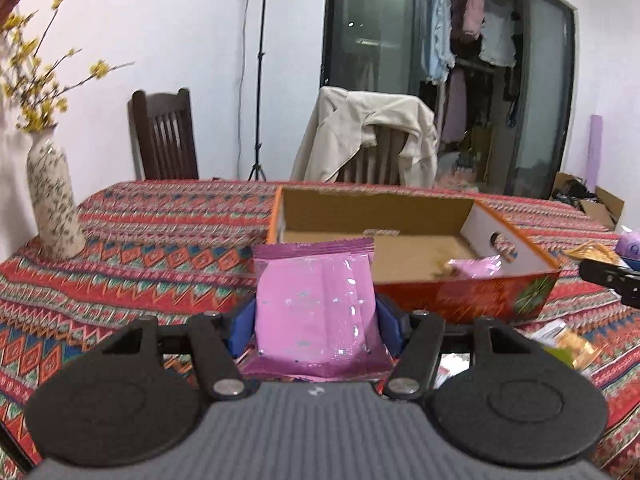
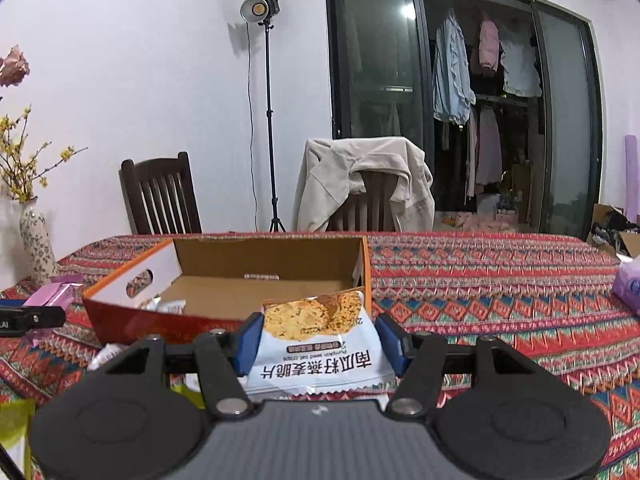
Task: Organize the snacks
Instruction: 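Carry both packets into the orange box and open both grippers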
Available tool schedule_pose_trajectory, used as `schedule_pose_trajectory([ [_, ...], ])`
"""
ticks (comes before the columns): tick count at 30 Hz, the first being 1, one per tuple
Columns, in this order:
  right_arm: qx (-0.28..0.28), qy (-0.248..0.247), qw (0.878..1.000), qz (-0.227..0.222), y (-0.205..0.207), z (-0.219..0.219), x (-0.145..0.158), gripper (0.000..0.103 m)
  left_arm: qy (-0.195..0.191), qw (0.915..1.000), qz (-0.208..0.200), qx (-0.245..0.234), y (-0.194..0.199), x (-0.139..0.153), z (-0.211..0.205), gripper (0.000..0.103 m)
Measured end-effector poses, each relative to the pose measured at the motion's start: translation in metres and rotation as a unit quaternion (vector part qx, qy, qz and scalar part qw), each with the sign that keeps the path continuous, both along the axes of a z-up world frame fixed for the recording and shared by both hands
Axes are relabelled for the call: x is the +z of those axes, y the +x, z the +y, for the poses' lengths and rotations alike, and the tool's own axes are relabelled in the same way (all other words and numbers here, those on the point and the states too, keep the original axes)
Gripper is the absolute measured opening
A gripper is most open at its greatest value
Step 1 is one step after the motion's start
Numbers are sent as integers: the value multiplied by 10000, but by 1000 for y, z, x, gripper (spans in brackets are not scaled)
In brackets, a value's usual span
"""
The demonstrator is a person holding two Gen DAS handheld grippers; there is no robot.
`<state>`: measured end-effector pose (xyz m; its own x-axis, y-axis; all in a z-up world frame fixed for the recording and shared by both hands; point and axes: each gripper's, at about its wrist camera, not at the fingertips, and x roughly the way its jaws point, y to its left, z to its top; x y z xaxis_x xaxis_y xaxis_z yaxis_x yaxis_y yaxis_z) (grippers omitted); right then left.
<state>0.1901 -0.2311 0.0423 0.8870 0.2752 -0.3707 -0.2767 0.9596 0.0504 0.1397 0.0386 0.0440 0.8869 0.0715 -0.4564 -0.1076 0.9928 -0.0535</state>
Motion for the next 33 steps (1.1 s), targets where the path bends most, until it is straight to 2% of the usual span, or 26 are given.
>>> schedule_pose_trajectory([
  [8,-17,-42,10000,-54,30,19,25,60,71,9996,-220,-158,29,22,-21,63],
  [15,-50,74,9999,87,71,39,33,60,-74,9995,-316,-2,67,31,-24,63],
  [21,-93,233,9994,234,106,56,22,60,-87,9989,-392,247,98,28,-21,63],
  [25,-124,273,9994,191,118,65,10,60,-23,9982,-461,375,114,16,-17,63],
  [33,-18,345,9986,388,128,68,-15,60,-107,9991,-241,320,127,-6,-9,63],
])
